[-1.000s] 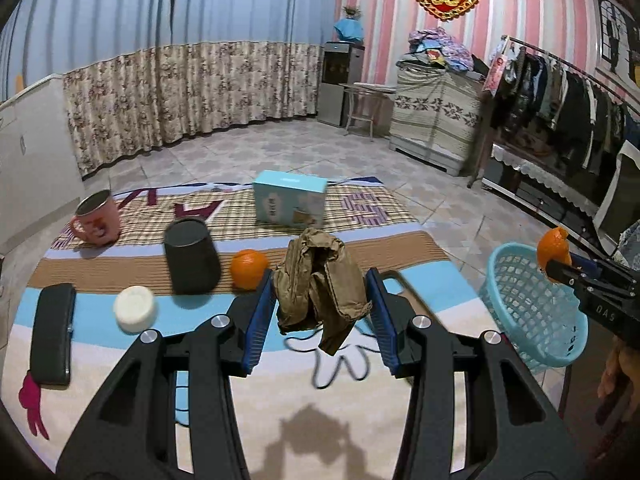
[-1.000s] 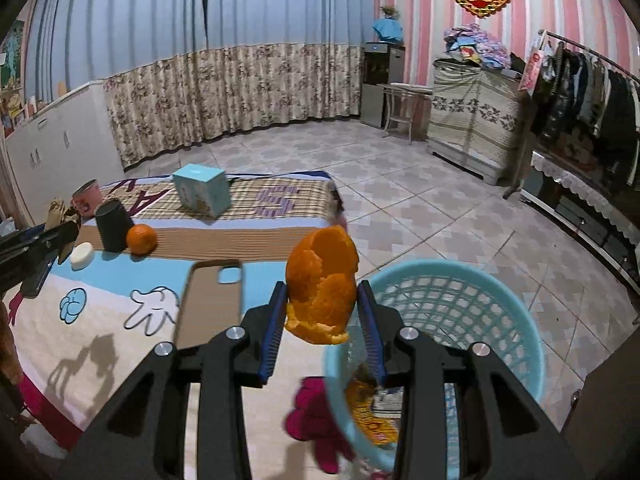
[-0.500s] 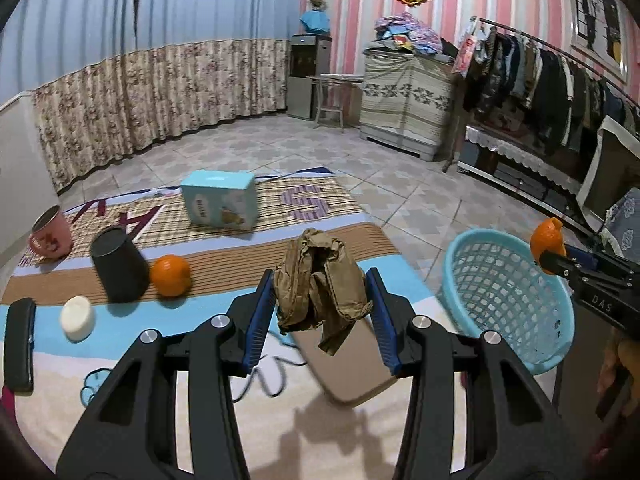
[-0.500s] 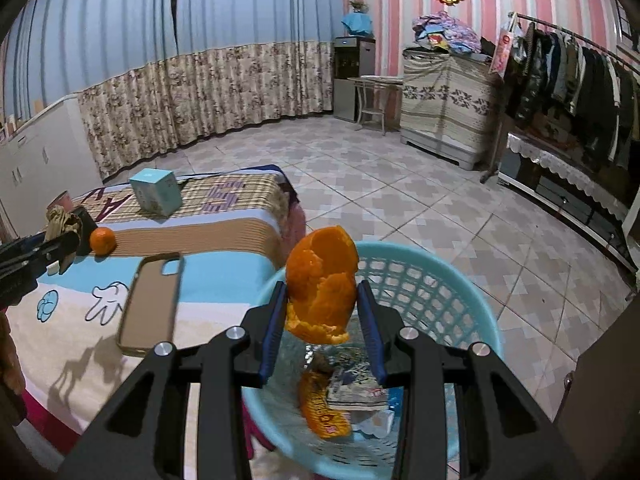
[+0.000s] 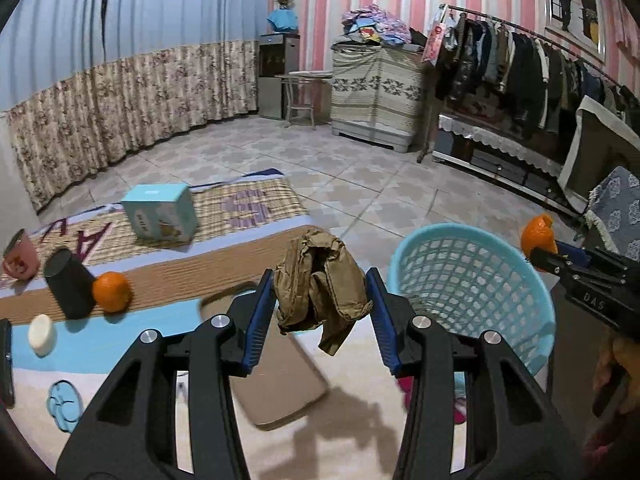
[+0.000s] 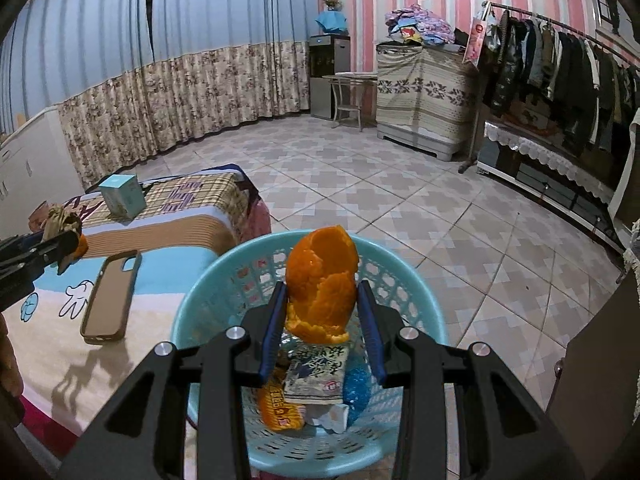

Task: Collect trash
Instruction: 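Carry the brown paper and orange peel over the blue basket with both tools, then open the left tool to drop the paper while the right tool releases the peel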

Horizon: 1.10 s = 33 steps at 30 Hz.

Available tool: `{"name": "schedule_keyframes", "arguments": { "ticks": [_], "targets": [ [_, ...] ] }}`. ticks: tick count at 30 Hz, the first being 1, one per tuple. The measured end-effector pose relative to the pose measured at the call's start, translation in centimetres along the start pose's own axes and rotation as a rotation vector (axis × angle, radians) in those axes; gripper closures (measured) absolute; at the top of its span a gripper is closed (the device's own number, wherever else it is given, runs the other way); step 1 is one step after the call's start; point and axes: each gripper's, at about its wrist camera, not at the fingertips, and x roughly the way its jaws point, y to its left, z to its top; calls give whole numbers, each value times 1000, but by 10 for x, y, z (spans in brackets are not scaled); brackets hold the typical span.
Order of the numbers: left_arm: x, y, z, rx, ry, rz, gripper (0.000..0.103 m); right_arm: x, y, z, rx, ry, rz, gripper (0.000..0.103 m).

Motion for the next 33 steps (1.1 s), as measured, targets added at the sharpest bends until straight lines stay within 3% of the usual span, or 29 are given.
{"name": "schedule_keyframes", "arguments": {
  "ticks": [22, 25, 27, 33],
  "targets": [
    [62, -97, 10, 113, 65, -165, 57, -8, -41, -3, 53, 9, -50, 67],
    [64, -100, 13, 119, 64, -170, 51, -7, -43, -4, 62, 14, -54, 67],
    [64, -102, 16, 121, 58, -167, 37, -5, -43, -4, 63, 15, -54, 67],
    [51, -90, 27, 108, 3, -116, 20, -3, -37, -4, 57, 19, -46, 67]
  ]
}}
